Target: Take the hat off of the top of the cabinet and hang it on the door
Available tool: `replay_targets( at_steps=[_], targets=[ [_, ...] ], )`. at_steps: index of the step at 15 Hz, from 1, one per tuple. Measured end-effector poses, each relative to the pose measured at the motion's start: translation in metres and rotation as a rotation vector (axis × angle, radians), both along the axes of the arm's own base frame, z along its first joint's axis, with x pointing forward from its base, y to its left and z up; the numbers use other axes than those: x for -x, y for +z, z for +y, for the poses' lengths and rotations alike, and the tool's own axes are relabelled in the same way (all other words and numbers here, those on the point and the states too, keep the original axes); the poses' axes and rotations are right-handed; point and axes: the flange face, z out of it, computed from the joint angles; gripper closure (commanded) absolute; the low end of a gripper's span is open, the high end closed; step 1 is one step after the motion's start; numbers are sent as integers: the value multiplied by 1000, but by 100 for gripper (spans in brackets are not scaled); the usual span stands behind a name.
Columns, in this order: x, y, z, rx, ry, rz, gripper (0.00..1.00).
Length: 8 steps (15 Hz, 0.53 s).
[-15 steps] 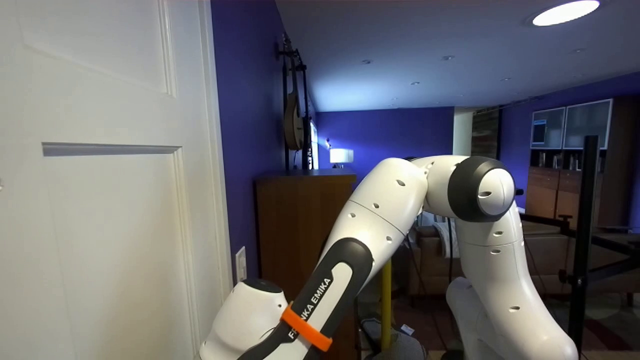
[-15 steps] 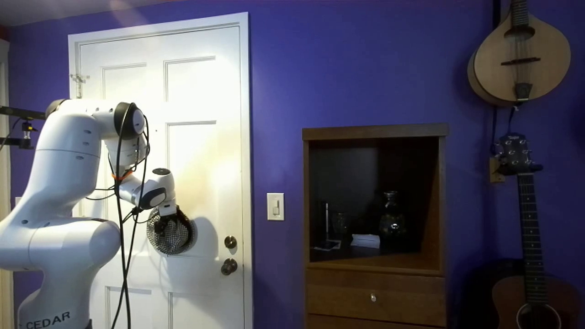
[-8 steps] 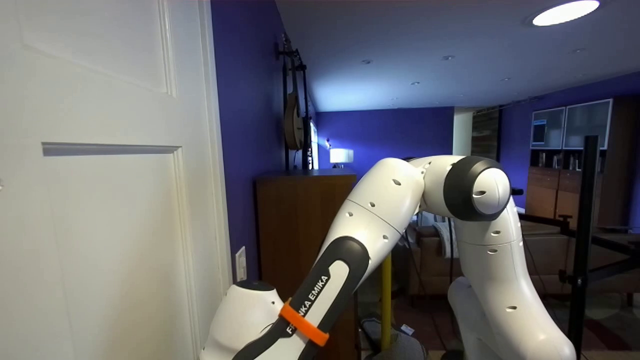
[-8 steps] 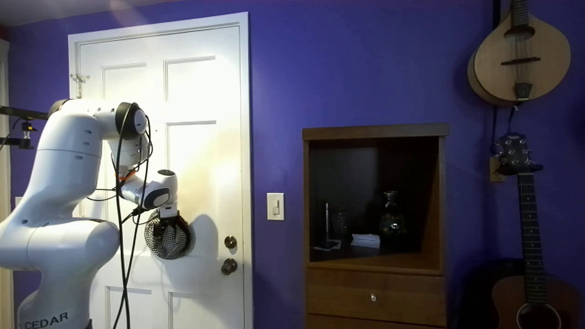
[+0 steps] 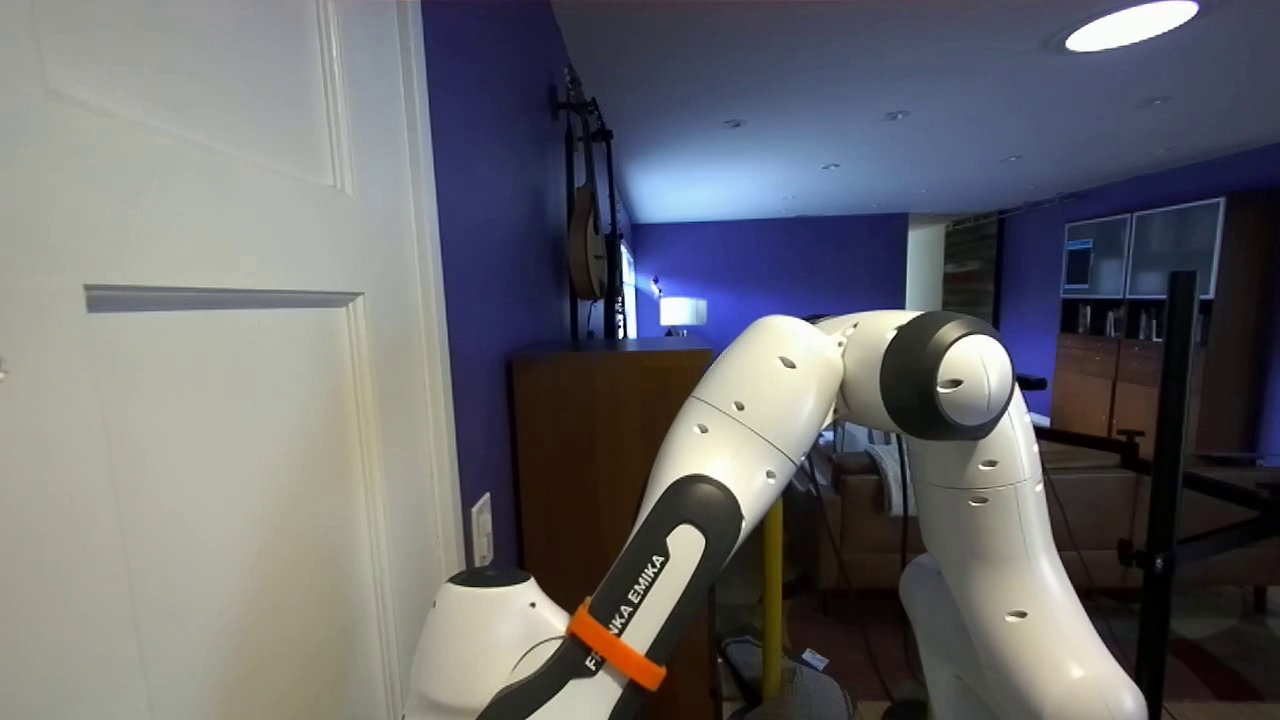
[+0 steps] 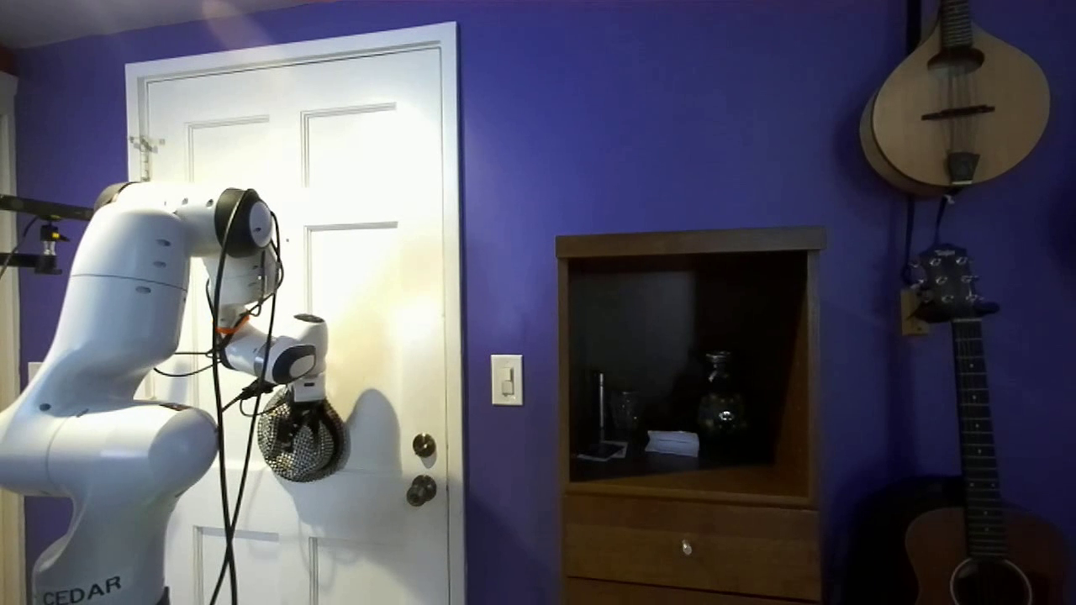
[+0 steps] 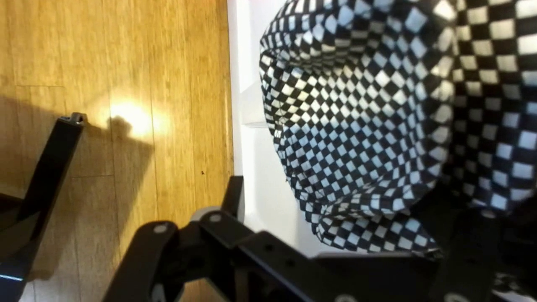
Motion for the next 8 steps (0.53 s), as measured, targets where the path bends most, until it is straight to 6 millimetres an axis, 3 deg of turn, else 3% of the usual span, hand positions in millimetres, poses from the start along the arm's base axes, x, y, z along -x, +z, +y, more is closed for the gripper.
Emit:
replay_targets(
  at_steps=[8],
  targets=[
    [4, -1, -8, 112, 62, 52, 0]
  ],
)
